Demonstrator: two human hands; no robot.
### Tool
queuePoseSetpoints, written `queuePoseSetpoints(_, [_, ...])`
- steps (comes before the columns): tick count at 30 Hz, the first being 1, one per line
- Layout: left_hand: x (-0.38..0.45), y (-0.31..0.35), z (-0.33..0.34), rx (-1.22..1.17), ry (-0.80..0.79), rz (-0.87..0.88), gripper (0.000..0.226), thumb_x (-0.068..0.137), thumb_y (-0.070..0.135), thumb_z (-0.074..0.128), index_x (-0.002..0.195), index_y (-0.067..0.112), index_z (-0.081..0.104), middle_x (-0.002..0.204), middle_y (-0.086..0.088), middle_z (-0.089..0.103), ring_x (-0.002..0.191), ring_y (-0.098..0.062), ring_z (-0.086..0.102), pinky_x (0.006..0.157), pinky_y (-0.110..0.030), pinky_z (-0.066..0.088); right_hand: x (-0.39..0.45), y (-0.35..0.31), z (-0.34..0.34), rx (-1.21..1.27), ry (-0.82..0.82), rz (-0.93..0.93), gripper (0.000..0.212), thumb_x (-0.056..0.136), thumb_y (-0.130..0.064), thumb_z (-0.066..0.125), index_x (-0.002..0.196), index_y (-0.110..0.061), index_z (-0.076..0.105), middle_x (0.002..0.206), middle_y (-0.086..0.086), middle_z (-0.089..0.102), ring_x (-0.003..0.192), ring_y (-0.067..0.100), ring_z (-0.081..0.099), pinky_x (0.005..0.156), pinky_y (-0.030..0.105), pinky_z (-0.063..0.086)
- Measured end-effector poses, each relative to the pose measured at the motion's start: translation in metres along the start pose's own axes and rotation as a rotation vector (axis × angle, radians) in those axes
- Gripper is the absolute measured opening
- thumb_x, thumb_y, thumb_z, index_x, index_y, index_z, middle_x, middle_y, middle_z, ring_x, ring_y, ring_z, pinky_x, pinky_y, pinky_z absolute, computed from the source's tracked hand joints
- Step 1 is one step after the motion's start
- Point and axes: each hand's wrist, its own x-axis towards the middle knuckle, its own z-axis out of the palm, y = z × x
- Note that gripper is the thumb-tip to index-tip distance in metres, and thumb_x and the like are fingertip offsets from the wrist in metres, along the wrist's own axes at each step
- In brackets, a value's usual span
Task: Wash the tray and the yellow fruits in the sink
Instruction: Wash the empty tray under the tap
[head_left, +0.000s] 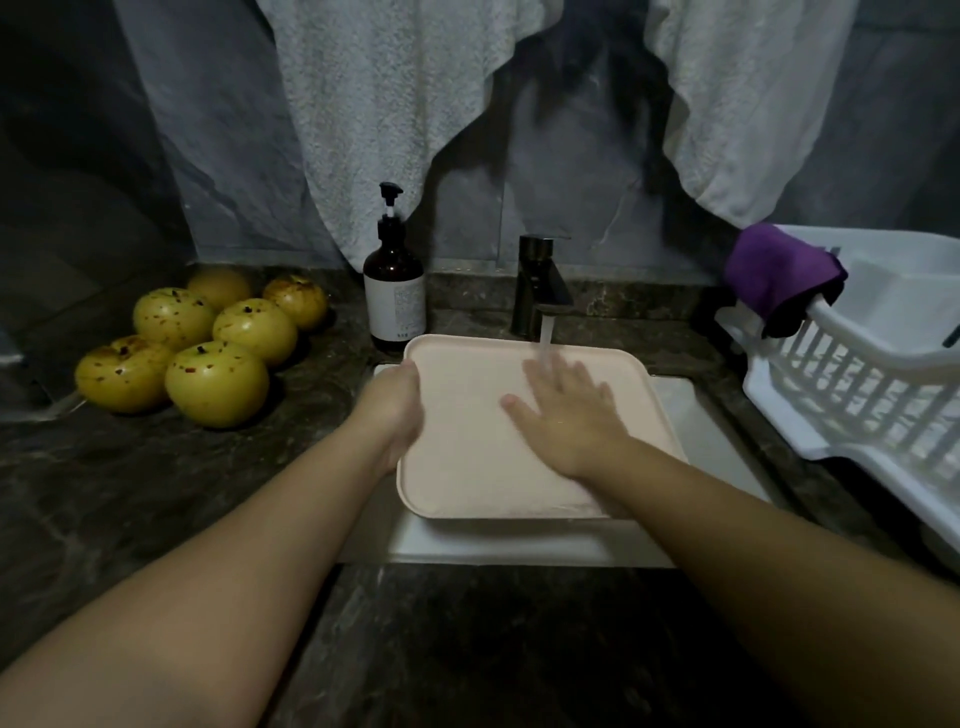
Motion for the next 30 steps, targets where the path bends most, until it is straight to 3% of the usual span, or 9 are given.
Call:
queuePoseSetpoints(4, [-0.002,0.001,0.002,0.015,0.016,0.008,0.036,0.11,0.035,0.042,0.117,0.007,0.064,0.123,-0.017,0.069,0.114,-0.037,0.066,0.106,-0.05,0.052,-0.001,0.043,-0.011,0.017,0.028,0.235,0.077,0.101,-0.067,0.015,0.163,-0.022,0.011,0.171,0.012,0.005,0.157,0.03,0.002,0.127,0.046,0.003])
queuePoseSetpoints(8, [-0.004,-0.002,0.014,0.006,0.021,0.028,0.028,0.11,0.036,0.042,0.098,0.017,0.059,0.11,-0.01,0.07,0.106,-0.032,0.067,0.103,-0.048,0.053,0.006,-0.001,-0.009,0.067,0.038,0.367,0.079,0.1,-0.068,0.014,0.164,-0.023,0.004,0.171,0.011,-0.005,0.156,0.036,-0.004,0.125,0.055,-0.002])
queuePoseSetpoints(11, [-0.007,-0.004,0.02,0.005,-0.02,0.03,0.035,0.11,0.032,0.04,0.087,0.015,0.06,0.093,-0.007,0.068,0.091,-0.027,0.066,0.087,-0.039,0.056,0.006,-0.067,0.005,0.071,0.04,0.179,0.08,0.099,-0.065,0.024,0.163,-0.025,-0.001,0.171,0.006,-0.014,0.156,0.035,-0.012,0.121,0.058,-0.008])
queuePoseSetpoints(14, [-0.01,-0.006,0.019,-0.066,-0.09,-0.032,0.038,0.11,0.031,0.041,0.099,0.01,0.07,0.095,-0.01,0.075,0.089,-0.025,0.07,0.078,-0.034,0.056,0.001,-0.111,0.017,0.006,0.003,0.058,0.087,0.098,-0.04,0.052,0.163,-0.025,-0.005,0.17,0.005,-0.015,0.155,0.034,-0.016,0.119,0.059,-0.01])
queuePoseSetpoints(16, [-0.009,-0.006,0.014,-0.105,-0.093,-0.066,0.036,0.11,0.032,0.041,0.109,0.01,0.069,0.107,-0.013,0.076,0.098,-0.029,0.072,0.089,-0.039,0.059,-0.002,-0.111,0.016,0.02,0.012,-0.034,0.073,0.103,-0.04,0.036,0.163,-0.026,-0.003,0.171,0.004,-0.012,0.155,0.032,-0.015,0.12,0.058,-0.01])
queuePoseSetpoints(18, [-0.008,-0.003,0.009,-0.129,-0.074,-0.046,0.035,0.111,0.033,0.04,0.102,0.012,0.066,0.112,-0.014,0.074,0.103,-0.032,0.072,0.097,-0.045,0.057,-0.011,-0.093,0.011,0.022,0.032,-0.189,0.066,0.105,-0.05,0.023,0.163,-0.029,0.001,0.171,0.003,-0.009,0.156,0.029,-0.014,0.123,0.055,-0.009])
queuePoseSetpoints(22, [-0.009,0.001,0.011,-0.09,-0.046,-0.008,0.032,0.11,0.035,0.043,0.09,0.017,0.06,0.104,-0.014,0.073,0.098,-0.035,0.071,0.091,-0.047,0.059,-0.022,-0.039,-0.001,-0.088,-0.011,-0.425,0.068,0.102,-0.066,0.017,0.162,-0.039,0.002,0.171,-0.003,-0.012,0.156,0.019,-0.015,0.125,0.041,-0.01])
queuePoseSetpoints(25, [-0.012,0.002,0.014,-0.084,-0.027,-0.005,0.031,0.109,0.034,0.047,0.086,0.017,0.059,0.091,-0.011,0.074,0.086,-0.032,0.073,0.084,-0.044,0.061,-0.025,-0.005,-0.006,-0.121,-0.004,-0.441,0.066,0.101,-0.068,0.014,0.16,-0.044,0.001,0.171,-0.008,-0.012,0.156,0.014,-0.017,0.122,0.034,-0.013])
queuePoseSetpoints(30, [-0.012,0.0,0.02,-0.039,-0.046,0.042,0.035,0.111,0.031,0.042,0.087,0.015,0.061,0.095,-0.008,0.073,0.091,-0.03,0.072,0.09,-0.044,0.059,-0.026,0.018,-0.006,-0.109,0.027,-0.433,0.061,0.102,-0.067,0.012,0.159,-0.048,0.001,0.17,-0.015,-0.008,0.155,0.007,-0.013,0.117,0.027,-0.015])
